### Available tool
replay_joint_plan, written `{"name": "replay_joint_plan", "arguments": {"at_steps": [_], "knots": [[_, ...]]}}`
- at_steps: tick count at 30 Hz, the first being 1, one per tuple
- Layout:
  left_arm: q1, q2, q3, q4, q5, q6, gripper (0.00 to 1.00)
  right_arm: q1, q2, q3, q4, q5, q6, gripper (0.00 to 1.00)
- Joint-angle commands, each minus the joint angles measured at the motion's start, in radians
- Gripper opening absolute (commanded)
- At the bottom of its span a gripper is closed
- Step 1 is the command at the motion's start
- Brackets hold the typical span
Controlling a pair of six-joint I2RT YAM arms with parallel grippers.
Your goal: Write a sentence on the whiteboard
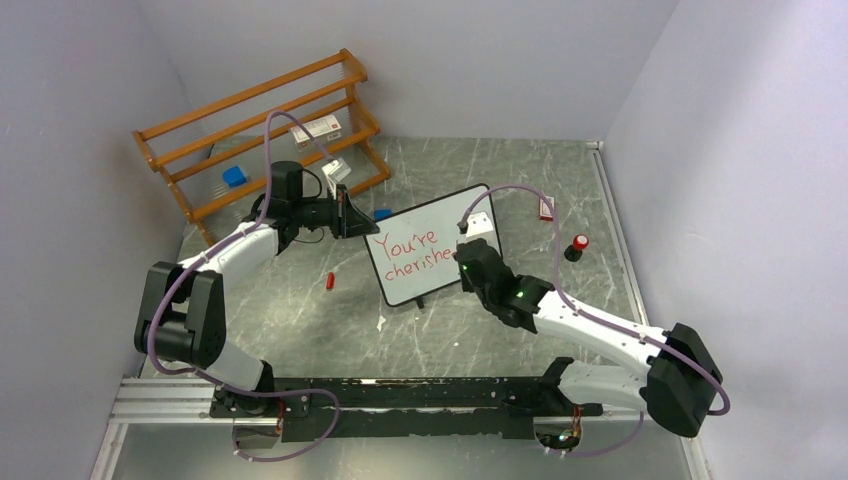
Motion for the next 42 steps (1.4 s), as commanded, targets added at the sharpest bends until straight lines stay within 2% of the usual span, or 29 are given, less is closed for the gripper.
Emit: {"name": "replay_joint_plan", "arguments": {"at_steps": [1, 12, 42], "knots": [[-0.022, 0.053, -0.027, -0.098, -0.106, 0.086, 0.05, -0.007, -0.049, -0.025, 0.024, -0.02, -0.012, 0.0], [-0.022, 0.055, -0.026, -0.098, -0.106, 0.088, 0.05, -0.007, -0.039, -0.037, 0.041, -0.063, -0.025, 0.0], [-0.022, 0.057, -0.024, -0.098, -0.102, 0.09, 0.05, -0.007, 0.003, -0.022, 0.054, 0.007, -0.029, 0.0]]}}
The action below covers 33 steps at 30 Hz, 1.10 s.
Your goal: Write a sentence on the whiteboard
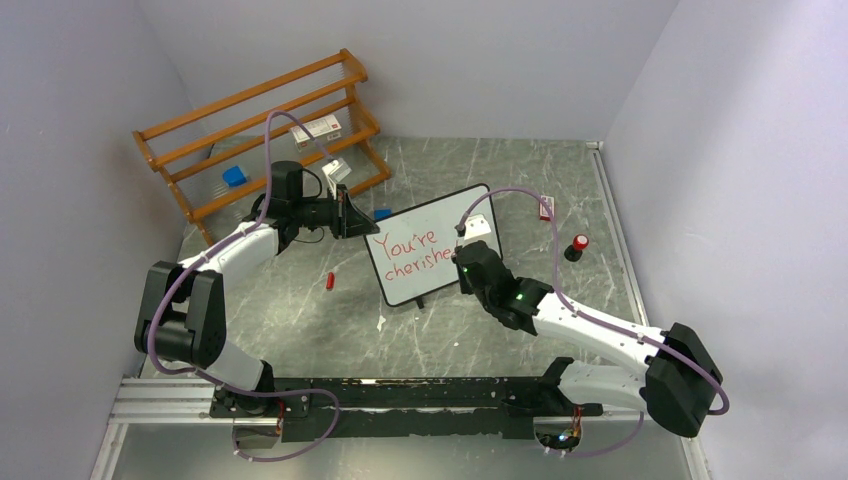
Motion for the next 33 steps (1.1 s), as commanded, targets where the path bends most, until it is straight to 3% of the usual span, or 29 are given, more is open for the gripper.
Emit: {"name": "replay_joint_plan", "arguments": {"at_steps": [1, 32, 33], "knots": [[-0.022, 0.056, -0.026, -0.097, -0.102, 0.087, 0.05, -0.007, 0.006, 0.005, 0.006, 0.054, -0.01, 0.0], [-0.018, 0.015, -0.034, -0.097, -0.138, 0.081, 0.05, 0.013, -0.137, -0.027, 0.01, 0.003, -0.03, 0.0], [-0.016, 0.008, -0.04, -0.088, -0.139, 0.072, 0.08, 0.017, -0.14, -0.025, 0.006, 0.005, -0.03, 0.0]]}}
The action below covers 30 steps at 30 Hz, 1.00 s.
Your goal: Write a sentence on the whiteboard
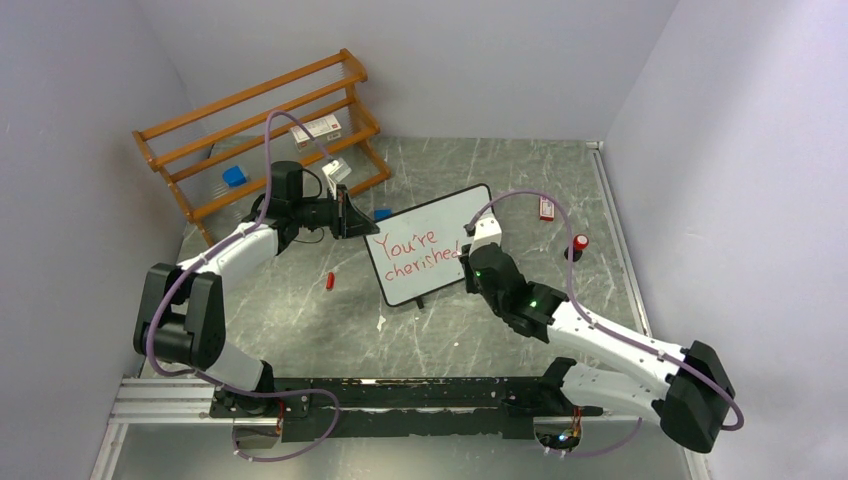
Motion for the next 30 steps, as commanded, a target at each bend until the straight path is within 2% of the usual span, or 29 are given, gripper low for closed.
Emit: {"name": "replay_joint_plan", "arguments": {"at_steps": [1, 2, 6, 8, 11, 16, 20, 25, 30], "knots": [[-0.014, 0.006, -0.044, -0.069, -0.132, 0.063, 0.15, 0.018, -0.031, -0.002, 0.001, -0.004, -0.012, 0.0], [-0.012, -0.001, -0.047, -0.065, -0.136, 0.059, 0.21, 0.024, -0.035, -0.001, -0.003, 0.001, -0.011, 0.0], [-0.005, -0.051, -0.062, -0.056, -0.162, 0.042, 0.34, 0.05, -0.048, 0.006, -0.009, 0.028, -0.004, 0.0], [0.0, -0.086, -0.077, -0.022, -0.169, 0.013, 0.48, 0.065, -0.052, 0.012, -0.012, 0.042, -0.005, 0.0], [0.003, -0.132, -0.095, 0.006, -0.198, -0.033, 0.56, 0.093, -0.055, 0.022, -0.018, 0.061, -0.001, 0.0], [0.012, -0.255, -0.165, 0.035, -0.312, -0.106, 0.74, 0.177, -0.044, 0.045, -0.026, 0.112, 0.017, 0.0], [0.018, -0.398, -0.246, 0.041, -0.407, -0.153, 0.96, 0.228, -0.034, 0.046, -0.039, 0.14, 0.032, 0.0], [0.017, -0.515, -0.364, 0.126, -0.371, -0.28, 0.98, 0.264, -0.042, 0.021, -0.023, 0.141, 0.051, 0.0], [0.017, -0.629, -0.53, 0.352, -0.344, -0.456, 0.93, 0.283, -0.033, -0.006, 0.018, 0.148, 0.049, 0.0]]}}
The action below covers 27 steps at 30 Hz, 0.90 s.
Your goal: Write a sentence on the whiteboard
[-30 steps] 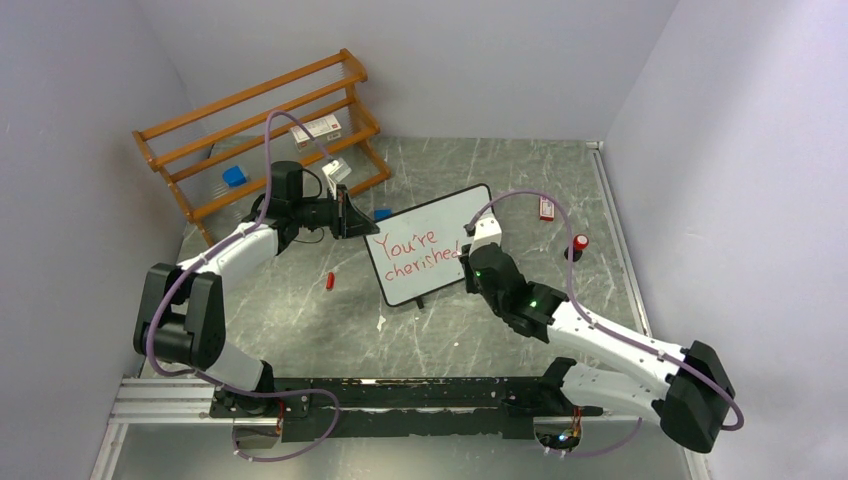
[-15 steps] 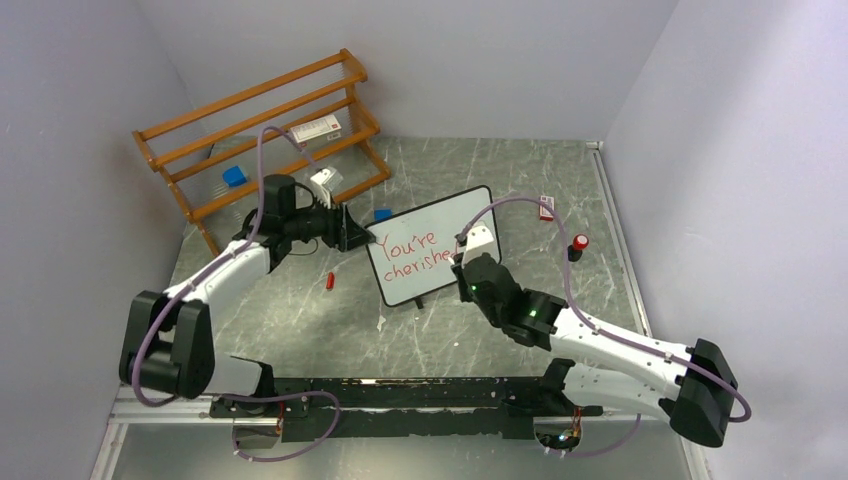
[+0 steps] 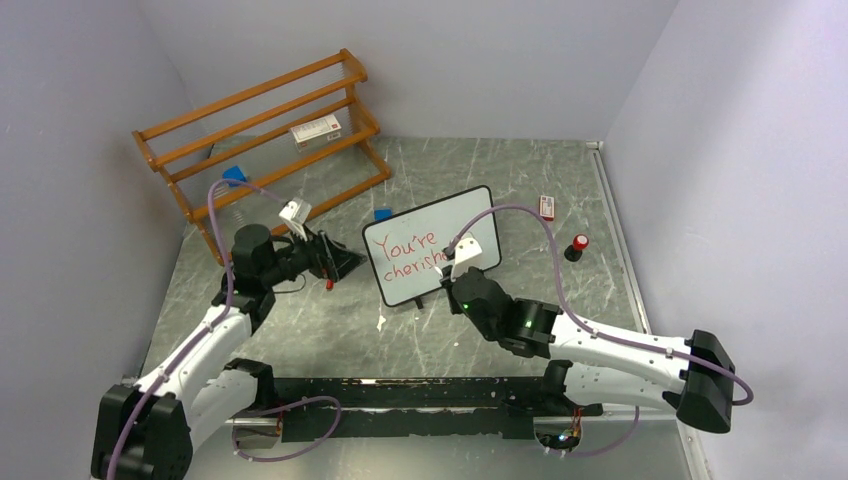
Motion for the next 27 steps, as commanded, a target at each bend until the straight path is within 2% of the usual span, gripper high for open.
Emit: {"name": "replay_joint_plan", "arguments": {"at_steps": [1, 6, 11, 14, 19, 24, 27], "knots": [[0.007, -0.081, -0.107, 0.193, 0.013, -0.163, 0.92, 0.02, 0.004, -0.032, 0.061, 0.032, 0.008, 0.0], [-0.012, -0.106, -0.201, 0.286, -0.003, -0.196, 0.84, 0.029, 0.017, -0.057, 0.115, 0.044, -0.018, 0.0], [-0.123, -0.056, -0.268, 0.419, -0.111, -0.187, 0.79, 0.036, 0.046, -0.063, 0.15, 0.038, -0.029, 0.0], [-0.18, 0.02, -0.297, 0.513, -0.162, -0.175, 0.76, 0.041, 0.062, -0.077, 0.178, 0.034, -0.033, 0.0], [-0.202, 0.191, -0.343, 0.732, -0.183, -0.188, 0.71, 0.052, 0.096, -0.093, 0.241, 0.034, -0.034, 0.0], [-0.202, 0.375, -0.31, 0.922, -0.142, -0.218, 0.67, 0.06, 0.129, -0.099, 0.26, 0.032, -0.029, 0.0], [-0.202, 0.455, -0.276, 0.981, -0.131, -0.224, 0.64, 0.065, 0.143, -0.096, 0.272, 0.022, -0.028, 0.0]]}}
